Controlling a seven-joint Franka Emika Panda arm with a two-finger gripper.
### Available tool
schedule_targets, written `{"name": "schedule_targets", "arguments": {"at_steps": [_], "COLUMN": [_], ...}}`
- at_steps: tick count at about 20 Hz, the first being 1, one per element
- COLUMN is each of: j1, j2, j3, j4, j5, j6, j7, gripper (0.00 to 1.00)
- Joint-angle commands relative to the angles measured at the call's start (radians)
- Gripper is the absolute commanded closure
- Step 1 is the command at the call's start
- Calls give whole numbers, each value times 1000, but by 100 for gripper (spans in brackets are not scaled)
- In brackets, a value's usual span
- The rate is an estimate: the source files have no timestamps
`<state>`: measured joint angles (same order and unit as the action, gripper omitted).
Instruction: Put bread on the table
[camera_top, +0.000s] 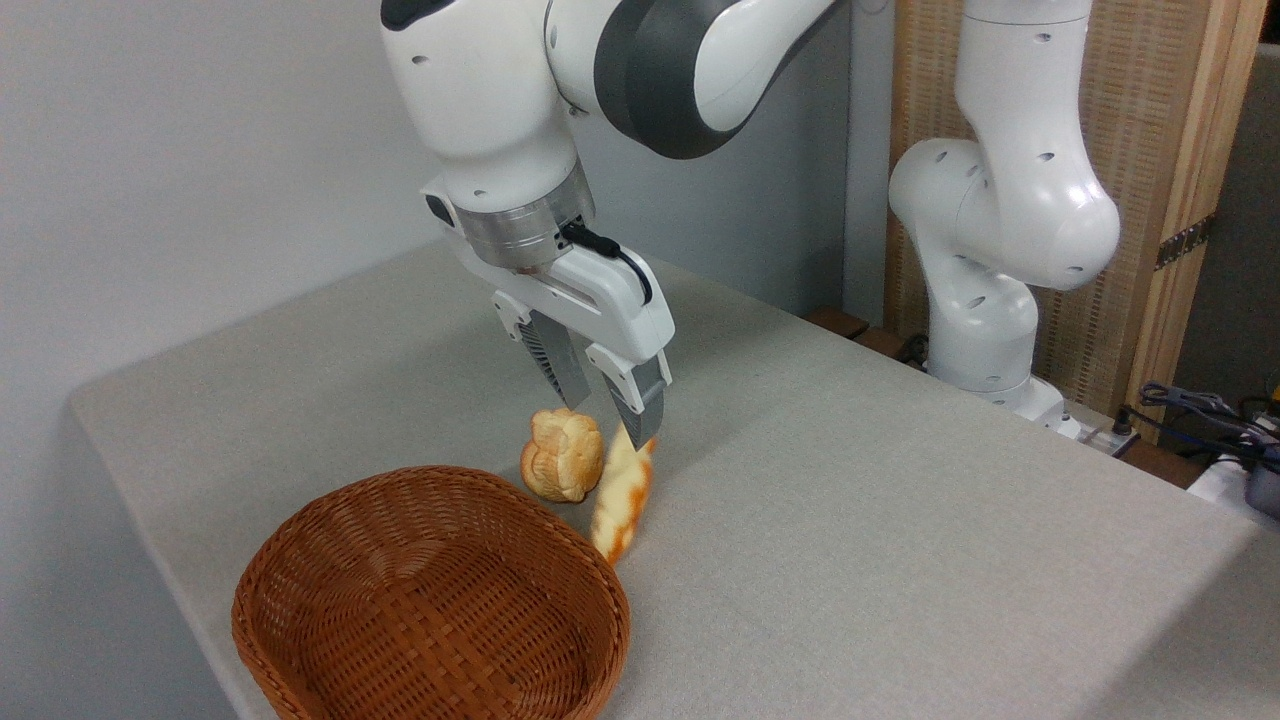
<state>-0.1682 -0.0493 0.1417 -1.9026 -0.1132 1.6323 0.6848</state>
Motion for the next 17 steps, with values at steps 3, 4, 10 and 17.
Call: {"name": "schedule_targets", "arguments": {"at_steps": [3,4,10,17], "j1": [-8,-8,-13,-13], "j2": [-6,-7,-15,-6], "j3": [7,6,-5,-1], "j4": [5,10,33,31], "j5": [15,15,20,79], "j6": [-5,6,297,330], "j7": [16,15,1,13], "gripper": [0,0,0,0]}}
